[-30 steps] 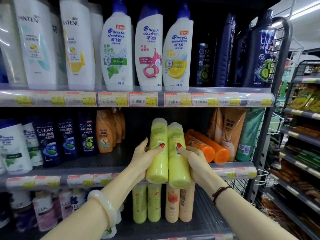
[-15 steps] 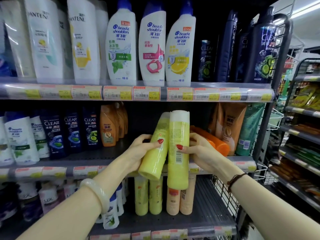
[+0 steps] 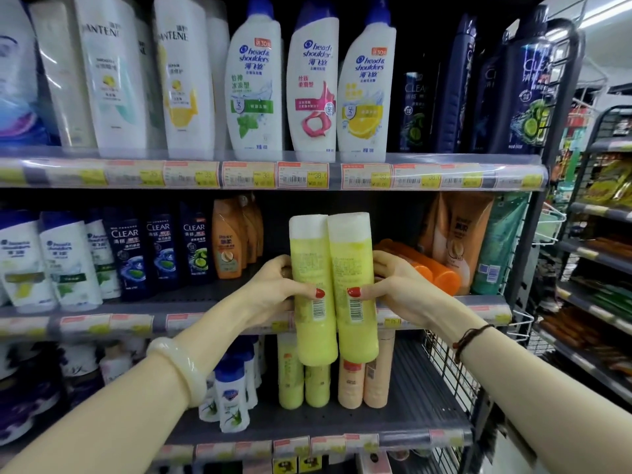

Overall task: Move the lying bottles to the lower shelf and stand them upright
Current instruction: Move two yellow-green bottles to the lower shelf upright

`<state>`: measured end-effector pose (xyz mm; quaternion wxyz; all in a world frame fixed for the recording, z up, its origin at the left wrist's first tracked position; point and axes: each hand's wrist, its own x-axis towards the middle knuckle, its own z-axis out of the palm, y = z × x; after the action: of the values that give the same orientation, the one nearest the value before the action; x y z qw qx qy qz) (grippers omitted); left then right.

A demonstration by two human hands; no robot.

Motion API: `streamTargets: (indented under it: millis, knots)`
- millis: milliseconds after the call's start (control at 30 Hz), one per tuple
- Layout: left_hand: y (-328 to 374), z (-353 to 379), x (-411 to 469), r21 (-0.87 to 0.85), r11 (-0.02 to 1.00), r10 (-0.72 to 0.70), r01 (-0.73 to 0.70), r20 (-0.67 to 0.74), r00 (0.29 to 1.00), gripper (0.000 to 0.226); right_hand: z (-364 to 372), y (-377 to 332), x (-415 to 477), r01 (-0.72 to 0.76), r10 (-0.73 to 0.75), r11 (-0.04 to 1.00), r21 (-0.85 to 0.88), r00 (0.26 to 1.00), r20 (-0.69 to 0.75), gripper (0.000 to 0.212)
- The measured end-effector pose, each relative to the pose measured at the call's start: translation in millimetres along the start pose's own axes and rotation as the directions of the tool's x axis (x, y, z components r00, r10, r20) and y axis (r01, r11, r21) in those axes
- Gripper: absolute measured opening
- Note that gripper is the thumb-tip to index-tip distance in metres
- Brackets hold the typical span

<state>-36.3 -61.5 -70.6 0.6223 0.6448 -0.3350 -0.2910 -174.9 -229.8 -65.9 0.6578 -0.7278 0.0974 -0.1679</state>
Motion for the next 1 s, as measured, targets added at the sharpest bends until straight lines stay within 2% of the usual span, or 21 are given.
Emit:
streamTargets:
  millis: [67,133,233,467,667,800,1000]
  knots:
    - [-4.1,-3.6,-2.9,0.045,0.999,-0.013,0.012,0.020,1.000,0.063,3.3,4.6,-1.4,0.004,-0.005,0.995,-0.102,1.000,-0.007,0.058]
    - [-7.0,-4.8,-7.4,0.108,0.994,-0.012,0.009,0.028,1.000,0.063,6.9,8.3,-3.9,0.012,-0.016,0.984,-0.176,1.000,-0.018,0.056]
    - [-9.4,-4.3,-17.6,0.185,0.983,0.014,-0.016,0.011,1.000,0.058,10.8,13.5,-8.6,0.009,-0.015,0.978,-0.209,1.000,-0.027,0.059]
    - [-36.0,-7.7,-39.4,0.346,0.938,0.039,-0.026,-0.029,0.999,0.076,25.3,45.9,-26.5,-0.015,0.017,0.967,-0.254,1.000,0.004,0.074]
    - [-75.3,-7.9,-49.3,0.410,0.912,0.010,0.007,-0.040,0.999,0.067,38.9,84.2,-36.4,-0.054,0.056,0.955,-0.293,0.998,0.000,0.080]
    - [-100.9,-7.2,-46.2,0.423,0.906,0.000,0.024,-0.056,0.998,0.071,44.6,110.8,-38.8,-0.052,0.053,0.965,-0.259,0.999,-0.005,0.079]
    - [-149.3,-4.6,-35.5,0.434,0.901,0.026,0.009,-0.075,0.997,0.077,44.1,158.4,-31.8,-0.030,0.015,0.946,-0.321,0.999,-0.051,0.073]
